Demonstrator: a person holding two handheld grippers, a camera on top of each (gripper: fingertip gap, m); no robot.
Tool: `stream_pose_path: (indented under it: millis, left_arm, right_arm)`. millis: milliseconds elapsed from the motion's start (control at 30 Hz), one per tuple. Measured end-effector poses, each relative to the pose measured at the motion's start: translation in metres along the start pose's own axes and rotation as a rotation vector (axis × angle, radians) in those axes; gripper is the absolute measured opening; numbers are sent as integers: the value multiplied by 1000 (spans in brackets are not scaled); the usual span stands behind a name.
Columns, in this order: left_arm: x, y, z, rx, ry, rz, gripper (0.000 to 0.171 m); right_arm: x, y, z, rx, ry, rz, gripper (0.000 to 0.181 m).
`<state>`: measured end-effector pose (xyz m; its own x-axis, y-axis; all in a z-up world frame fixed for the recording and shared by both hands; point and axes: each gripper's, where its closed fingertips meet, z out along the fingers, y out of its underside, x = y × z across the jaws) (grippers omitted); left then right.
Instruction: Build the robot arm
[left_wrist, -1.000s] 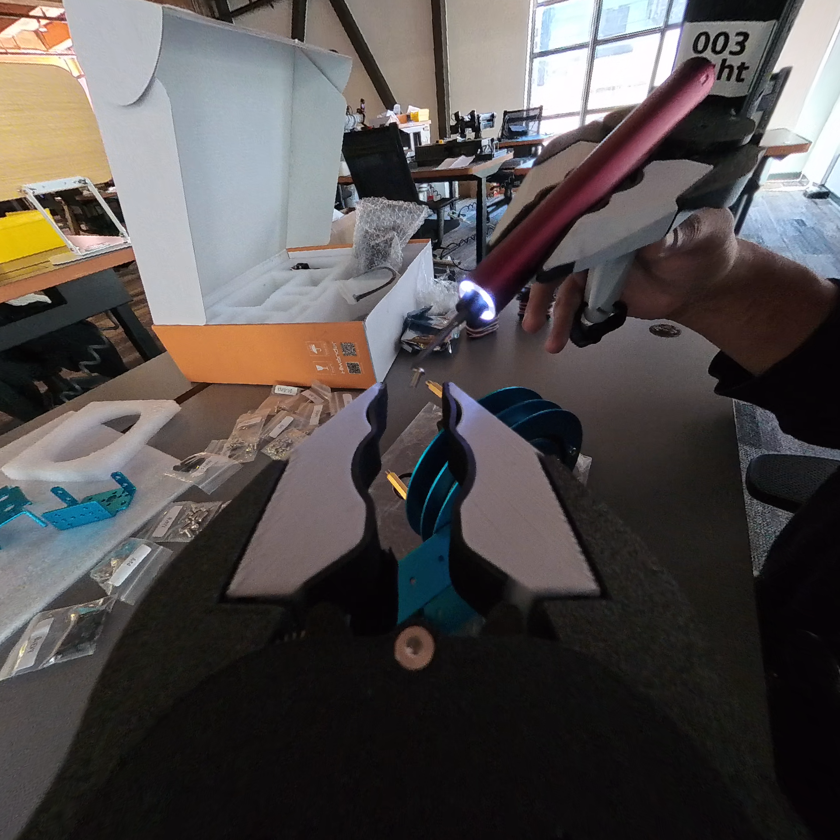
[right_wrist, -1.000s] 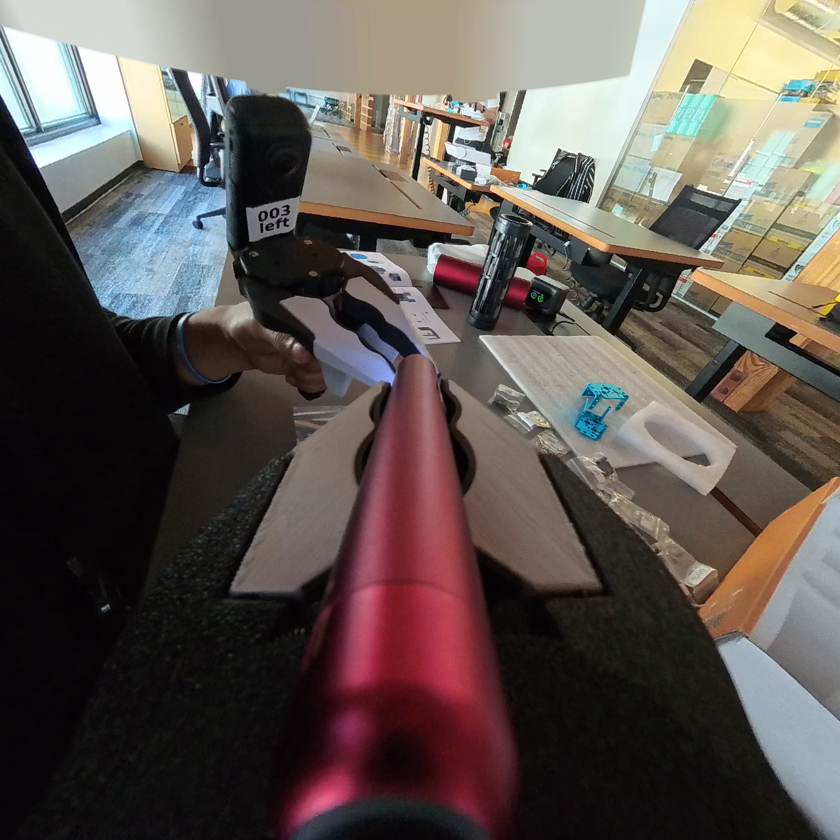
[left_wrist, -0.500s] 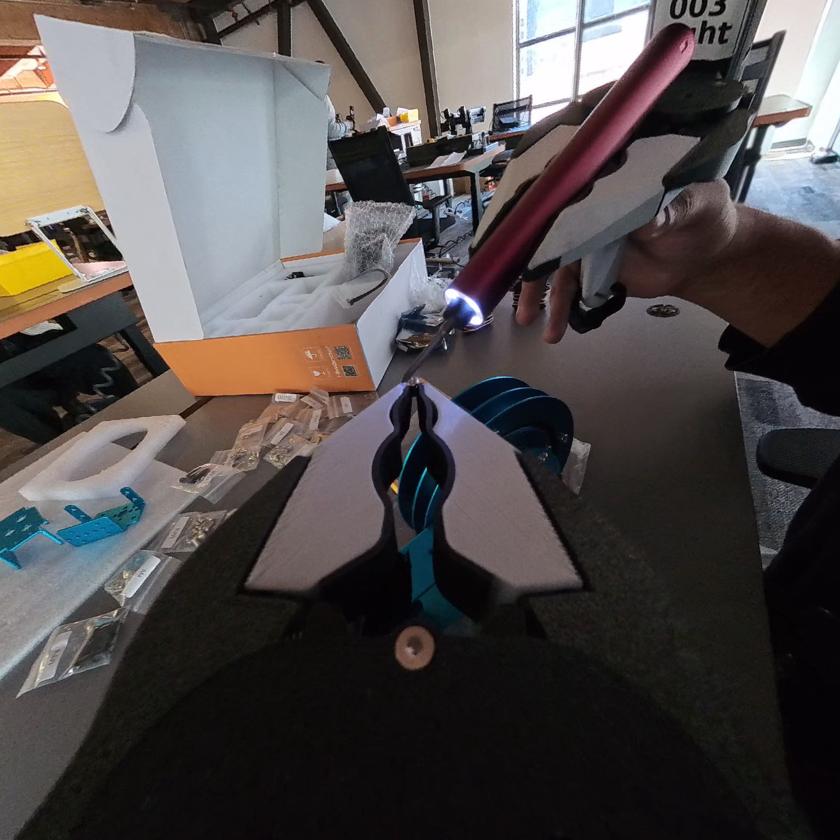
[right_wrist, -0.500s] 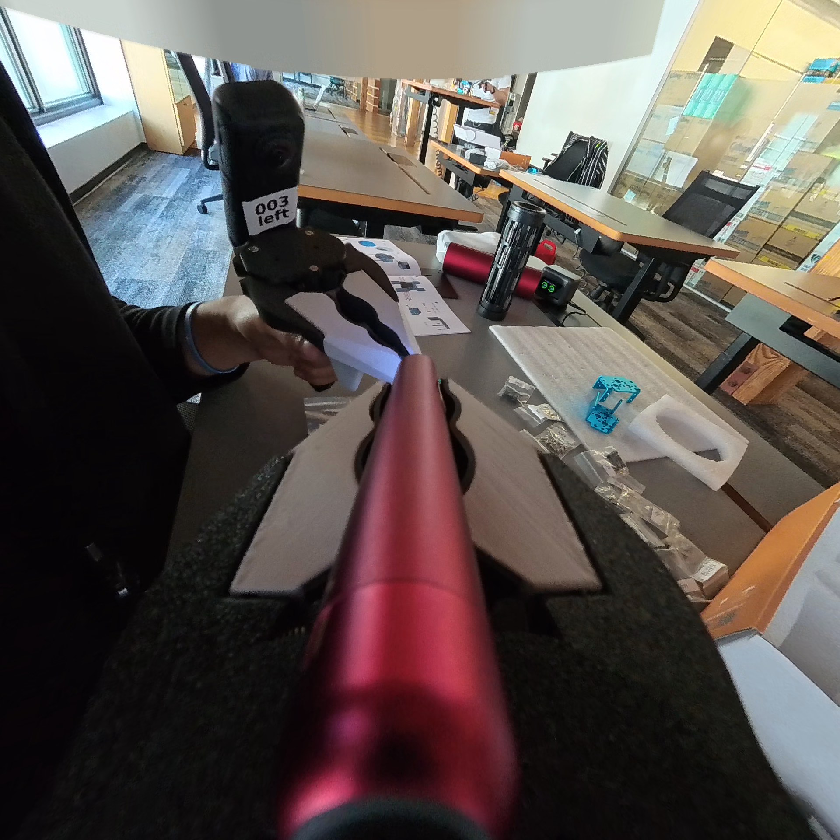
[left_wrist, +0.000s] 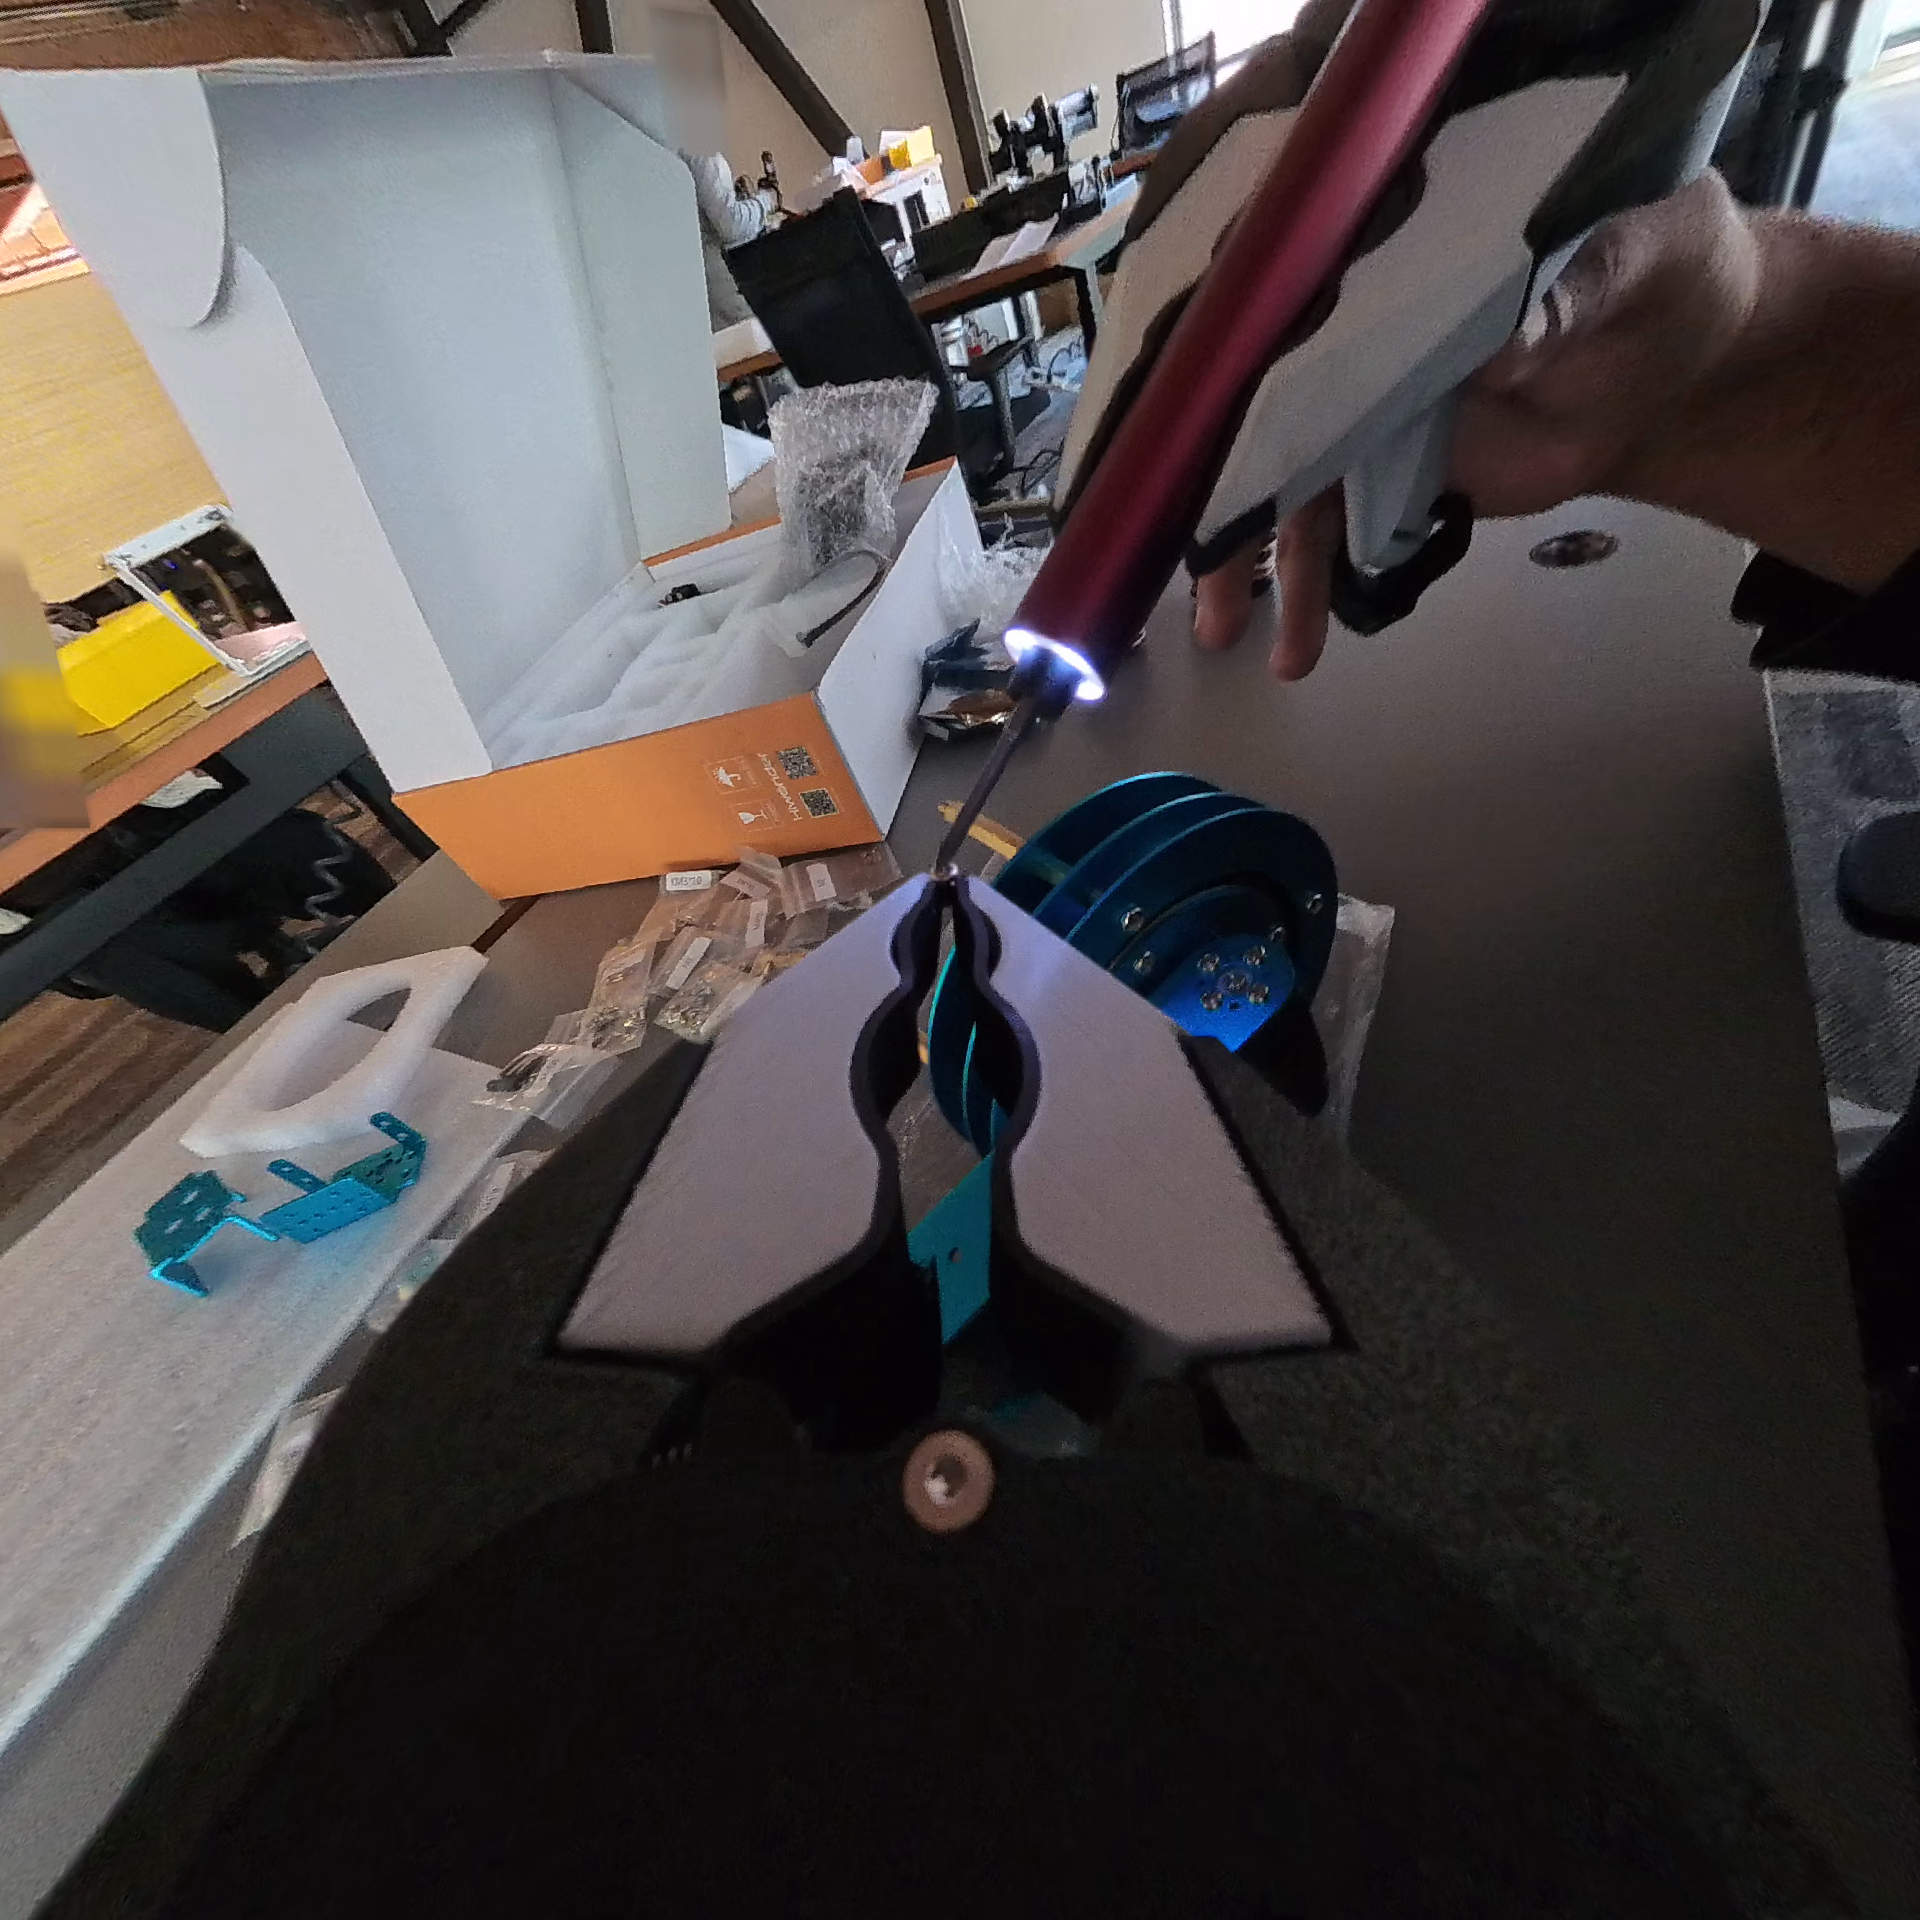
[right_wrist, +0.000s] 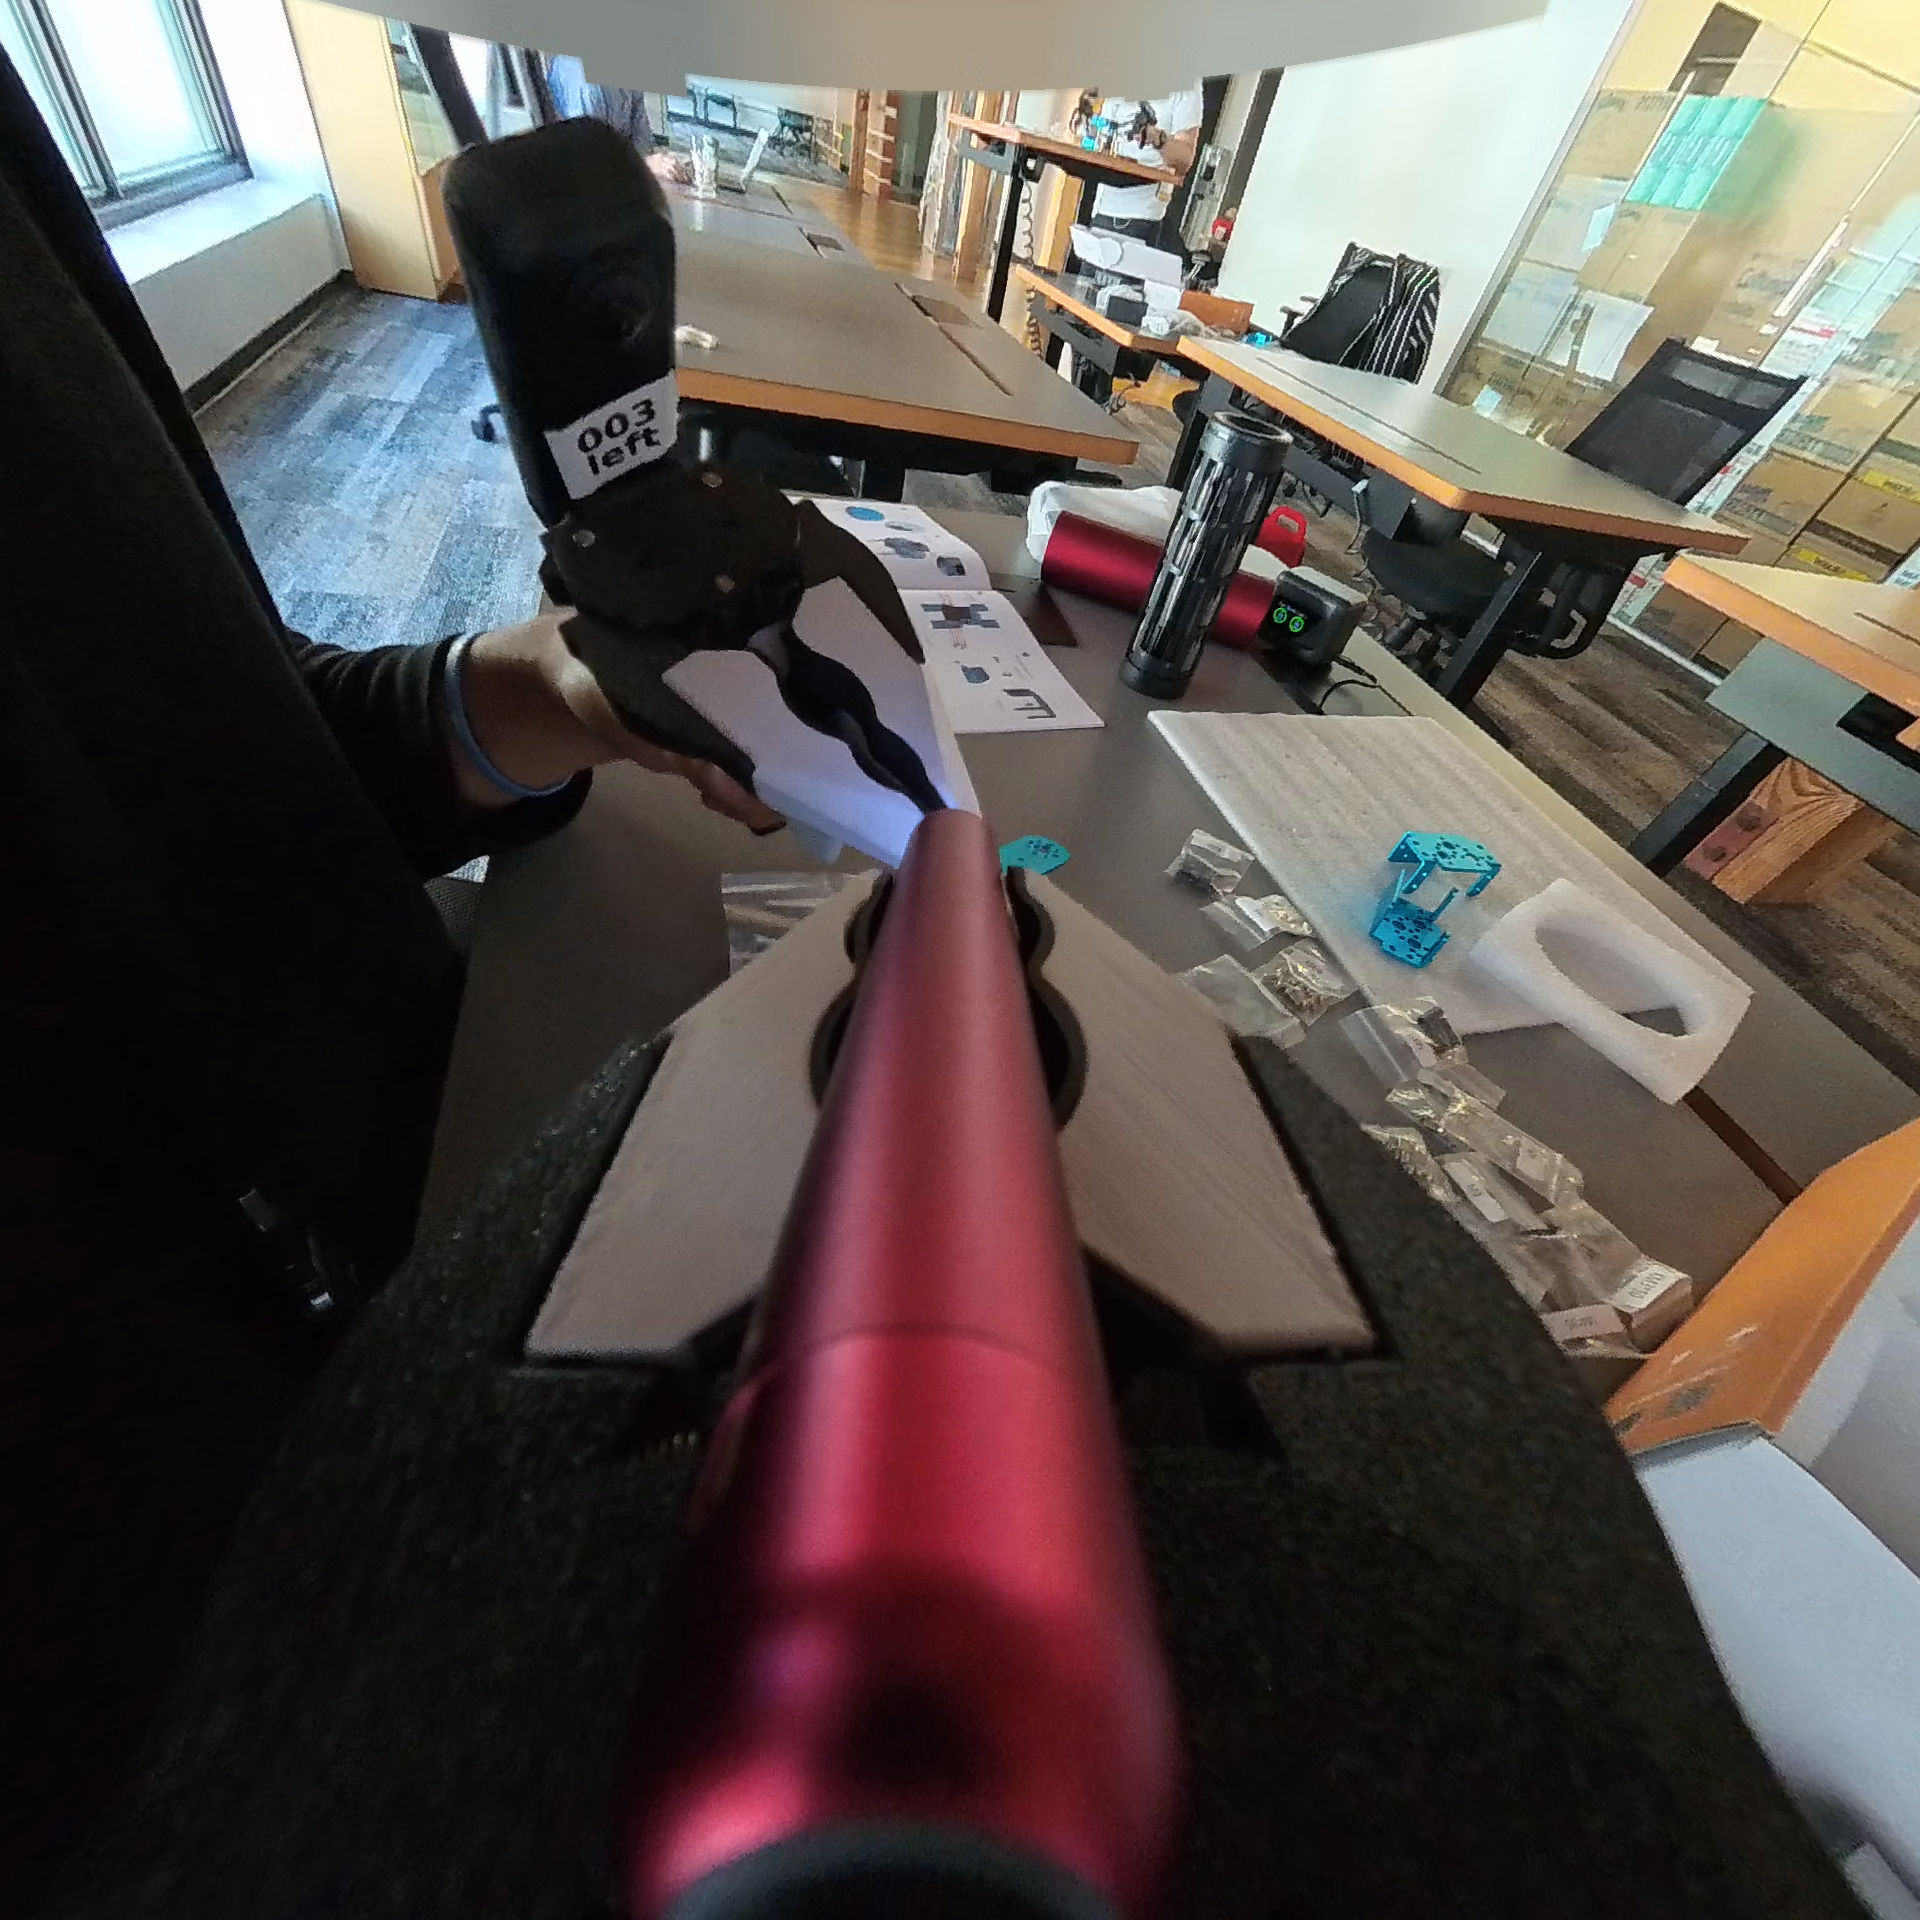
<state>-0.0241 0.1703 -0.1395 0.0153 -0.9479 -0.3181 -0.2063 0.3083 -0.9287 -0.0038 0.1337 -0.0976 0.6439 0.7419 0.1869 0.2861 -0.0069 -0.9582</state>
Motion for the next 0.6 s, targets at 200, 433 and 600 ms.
stream_pose_path:
  millis: [200, 433, 600]
  left_arm:
    - [1, 5, -2, -60, -23, 134, 0]
    - [7, 7, -4, -59, 10, 250, 0]
    - [15, 8, -10, -27, 84, 312, 0]
  right_arm:
    - [-1, 7, 0, -36, -3, -9, 21]
    - [-5, 10, -1, -27, -52, 35, 21]
    - [-7, 16, -3, 54, -154, 173, 22]
